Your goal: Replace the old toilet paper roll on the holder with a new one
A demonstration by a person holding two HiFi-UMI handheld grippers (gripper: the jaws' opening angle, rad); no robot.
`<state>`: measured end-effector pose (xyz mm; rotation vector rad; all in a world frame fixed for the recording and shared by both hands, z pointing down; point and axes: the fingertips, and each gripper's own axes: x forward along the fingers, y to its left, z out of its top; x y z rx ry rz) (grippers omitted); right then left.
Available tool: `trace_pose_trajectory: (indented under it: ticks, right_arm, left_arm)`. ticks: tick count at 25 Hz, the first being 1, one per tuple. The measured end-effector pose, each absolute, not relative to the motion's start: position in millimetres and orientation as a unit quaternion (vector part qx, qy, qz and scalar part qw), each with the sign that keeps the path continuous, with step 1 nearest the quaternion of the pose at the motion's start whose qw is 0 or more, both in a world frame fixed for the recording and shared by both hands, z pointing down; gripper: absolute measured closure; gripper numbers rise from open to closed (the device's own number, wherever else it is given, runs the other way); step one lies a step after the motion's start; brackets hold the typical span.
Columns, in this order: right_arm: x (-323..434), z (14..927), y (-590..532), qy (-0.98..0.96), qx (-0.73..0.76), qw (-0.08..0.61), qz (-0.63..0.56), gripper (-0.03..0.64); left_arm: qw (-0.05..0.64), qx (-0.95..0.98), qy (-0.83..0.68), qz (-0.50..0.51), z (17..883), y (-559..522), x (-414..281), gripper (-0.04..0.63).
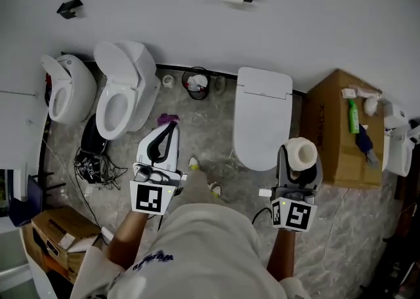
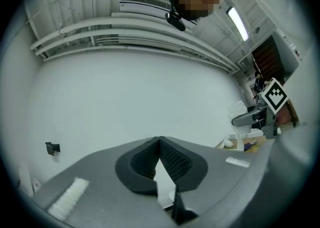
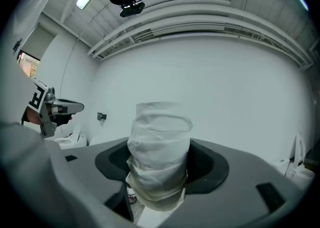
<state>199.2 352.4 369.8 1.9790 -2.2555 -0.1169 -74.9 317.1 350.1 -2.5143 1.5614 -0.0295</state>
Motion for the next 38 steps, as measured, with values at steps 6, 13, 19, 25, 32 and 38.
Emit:
trace_pose_trajectory:
  ticks: [6,13,19,25,32,38]
  right_arm:
    - [201.9,364.1,366.9,-0.745,0.665,0.046,-0.031,0.325]
    - [208.2,358.1,379.4,-0.743,0.666,0.060,-0.041,0.324]
    - [214.7,362.8,385.4,-0.736,0.674,0.055,-0.032,0.324]
    - [215.7,364.6,387.5,-0.735,0.675,0.057,-0.031,0.324]
    - [220.2,369.3,394.8,-0.733,0.677,0.061,-0.026,0.324]
    - [218.1,366.3,400.7,-0.741,0.669,0.051,-0.025,0.324]
  left_arm:
    - [0.088,-0.849,0.521,-0.001,348.8,323.7,-76.4,0.591]
    - [0.093,-0.849,0.520,-0.012,347.2,325.7,-72.3,0.575]
    - [0.097,-0.845,0.526,-0.001,340.1,325.8,-74.8,0.571]
    - [0.099,-0.848,0.520,-0.012,343.7,326.3,-72.7,0.548]
    - [0.099,-0.854,0.511,-0.009,344.4,332.7,-65.2,0.495]
    - [0.092,-0.853,0.513,-0.009,347.1,337.7,-66.9,0.411]
